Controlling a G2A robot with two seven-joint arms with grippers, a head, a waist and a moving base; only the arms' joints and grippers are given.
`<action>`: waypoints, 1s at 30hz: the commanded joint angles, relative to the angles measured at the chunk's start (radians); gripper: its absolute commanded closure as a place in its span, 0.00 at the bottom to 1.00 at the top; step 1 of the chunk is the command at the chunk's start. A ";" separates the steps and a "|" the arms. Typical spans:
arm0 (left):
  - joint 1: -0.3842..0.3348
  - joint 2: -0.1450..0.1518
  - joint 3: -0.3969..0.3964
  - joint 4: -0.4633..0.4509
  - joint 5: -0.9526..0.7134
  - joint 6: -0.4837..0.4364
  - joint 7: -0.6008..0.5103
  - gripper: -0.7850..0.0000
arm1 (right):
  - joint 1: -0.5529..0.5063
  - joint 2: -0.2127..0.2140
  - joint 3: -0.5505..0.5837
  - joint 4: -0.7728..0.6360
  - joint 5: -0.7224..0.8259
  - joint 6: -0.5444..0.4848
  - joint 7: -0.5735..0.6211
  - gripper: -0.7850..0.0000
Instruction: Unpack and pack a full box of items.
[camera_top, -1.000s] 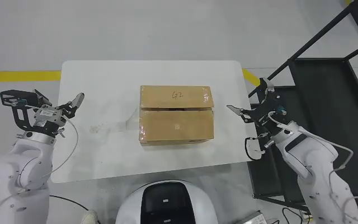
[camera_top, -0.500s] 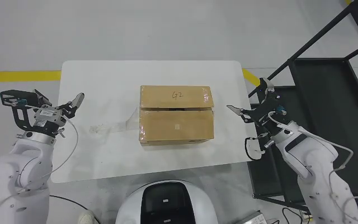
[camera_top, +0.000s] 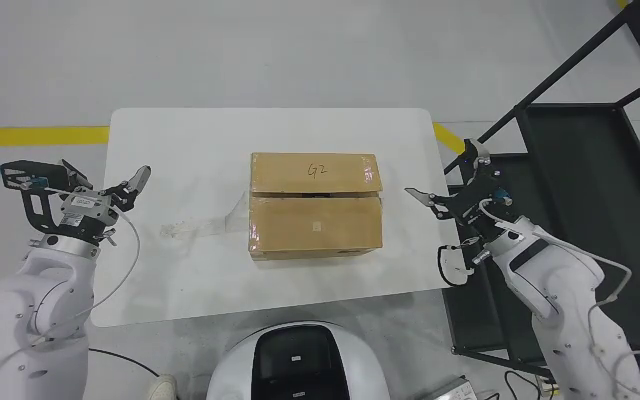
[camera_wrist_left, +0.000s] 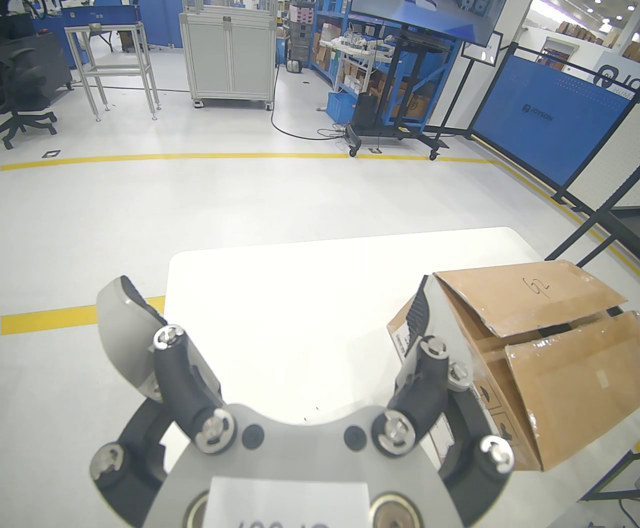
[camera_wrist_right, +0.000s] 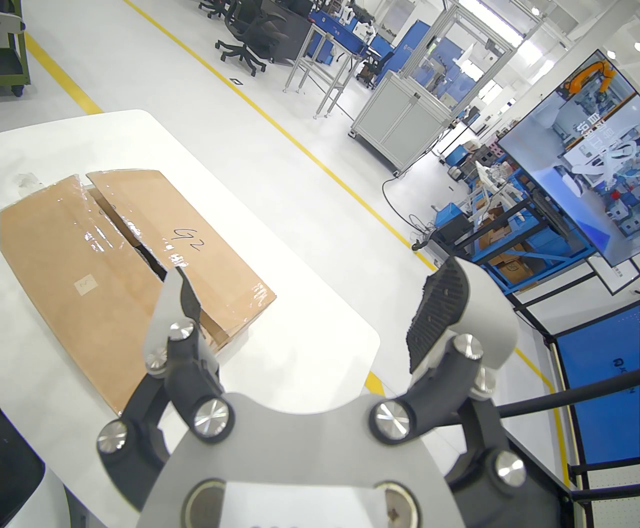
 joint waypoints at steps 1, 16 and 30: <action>0.000 0.000 0.000 0.000 0.000 0.000 0.000 0.00 | 0.011 0.003 -0.017 0.013 -0.004 -0.072 -0.001 0.00; 0.000 0.000 0.000 0.000 0.000 0.000 0.000 0.00 | 0.170 0.050 -0.086 0.116 -0.131 -0.587 -0.145 0.00; 0.000 0.000 0.000 0.000 0.000 0.000 0.000 0.00 | 0.173 0.052 -0.086 0.120 -0.140 -0.581 -0.146 0.00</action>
